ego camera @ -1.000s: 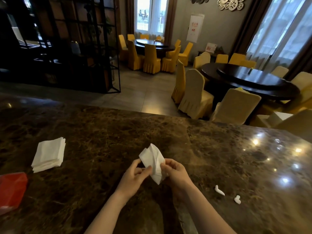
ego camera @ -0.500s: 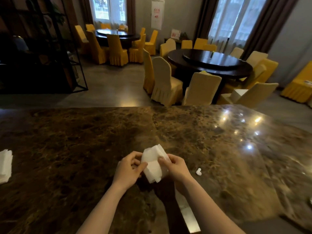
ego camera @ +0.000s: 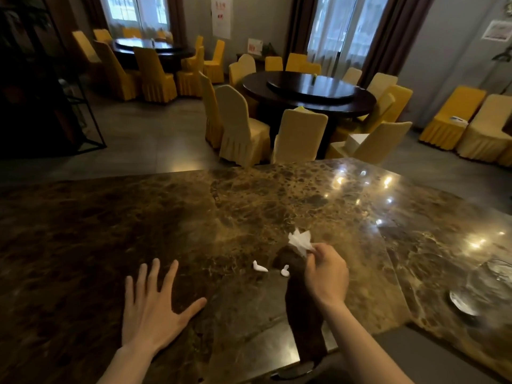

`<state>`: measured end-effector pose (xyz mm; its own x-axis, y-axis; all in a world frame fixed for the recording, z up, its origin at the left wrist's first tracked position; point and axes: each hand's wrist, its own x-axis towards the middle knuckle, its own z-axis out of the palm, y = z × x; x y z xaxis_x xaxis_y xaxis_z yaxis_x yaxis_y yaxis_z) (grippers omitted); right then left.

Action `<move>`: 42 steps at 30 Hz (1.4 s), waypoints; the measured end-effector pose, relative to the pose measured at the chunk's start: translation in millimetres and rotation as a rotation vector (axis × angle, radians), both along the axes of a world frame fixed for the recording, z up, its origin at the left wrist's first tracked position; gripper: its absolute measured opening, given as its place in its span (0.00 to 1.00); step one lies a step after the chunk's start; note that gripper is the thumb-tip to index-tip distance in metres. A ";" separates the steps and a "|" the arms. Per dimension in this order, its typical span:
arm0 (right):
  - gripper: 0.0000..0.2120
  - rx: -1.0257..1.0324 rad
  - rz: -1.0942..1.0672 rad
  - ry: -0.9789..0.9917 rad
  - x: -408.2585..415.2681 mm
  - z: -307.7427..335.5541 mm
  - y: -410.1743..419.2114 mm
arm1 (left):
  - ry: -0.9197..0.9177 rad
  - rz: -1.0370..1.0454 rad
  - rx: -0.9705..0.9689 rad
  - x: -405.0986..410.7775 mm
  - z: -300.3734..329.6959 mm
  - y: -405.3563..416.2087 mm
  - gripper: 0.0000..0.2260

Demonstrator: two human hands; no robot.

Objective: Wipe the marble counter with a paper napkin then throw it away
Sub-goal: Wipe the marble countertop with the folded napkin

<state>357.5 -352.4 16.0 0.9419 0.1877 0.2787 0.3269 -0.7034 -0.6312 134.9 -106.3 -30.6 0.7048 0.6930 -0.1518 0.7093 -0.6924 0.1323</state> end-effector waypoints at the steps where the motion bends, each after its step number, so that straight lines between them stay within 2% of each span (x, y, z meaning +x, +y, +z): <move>1: 0.10 -0.034 0.058 -0.012 -2.4 -4.4 -0.3 | 0.033 0.000 -0.004 -2.5 -3.4 -1.5 0.54; 6: 0.16 -0.114 0.296 0.134 -21.2 -30.1 10.8 | 0.081 -0.001 -0.015 -6.7 -13.7 -4.0 0.53; 14: 0.24 -0.017 0.388 0.321 -37.7 -36.2 33.8 | 0.070 -0.010 -0.018 -7.9 -16.3 -3.6 0.56; 16: 0.24 -0.090 0.454 0.306 -41.4 -38.6 38.0 | 0.065 -0.003 -0.022 -8.2 -17.1 -4.1 0.57; 19: 0.26 -0.308 0.577 0.255 -49.3 -44.9 45.9 | 0.051 -0.004 -0.022 -8.5 -18.6 -4.1 0.56; 22: 0.28 -0.544 0.671 0.112 -63.6 -58.5 51.6 | 0.066 -0.008 -0.024 -8.5 -19.7 -3.2 0.55; 25: 0.30 -0.597 0.609 0.076 -53.0 -65.7 40.7 | 0.079 -0.009 -0.023 -8.3 -21.7 -1.5 0.55; 28: 0.30 -0.605 0.413 0.170 -21.7 -60.9 24.5 | 0.081 -0.002 -0.025 -7.2 -23.7 -0.1 0.54; 30: 0.31 -0.614 0.366 0.206 -19.3 -59.9 29.5 | 0.085 -0.005 -0.029 -7.6 -24.3 -0.5 0.54; 34: 0.32 -0.531 0.594 0.151 -66.7 -68.9 60.0 | 0.096 -0.003 -0.025 -6.7 -23.3 0.2 0.54; 37: 0.31 -0.522 0.711 0.076 -72.2 -73.5 44.7 | 0.103 -0.002 -0.022 -6.3 -22.0 0.0 0.55; 39: 0.29 -0.532 0.619 0.063 -46.5 -69.5 27.7 | 0.111 -0.003 -0.028 -6.0 -22.0 0.1 0.55; 42: 0.30 -0.562 0.387 0.201 -10.7 -54.4 19.4 | 0.090 -0.007 -0.027 -6.5 -21.8 -0.7 0.55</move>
<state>346.9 -333.0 -38.4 0.8016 0.5833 -0.1309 0.5341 -0.7972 -0.2815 128.4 -107.0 -52.4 0.6923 0.6827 -0.2337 0.7142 -0.6946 0.0867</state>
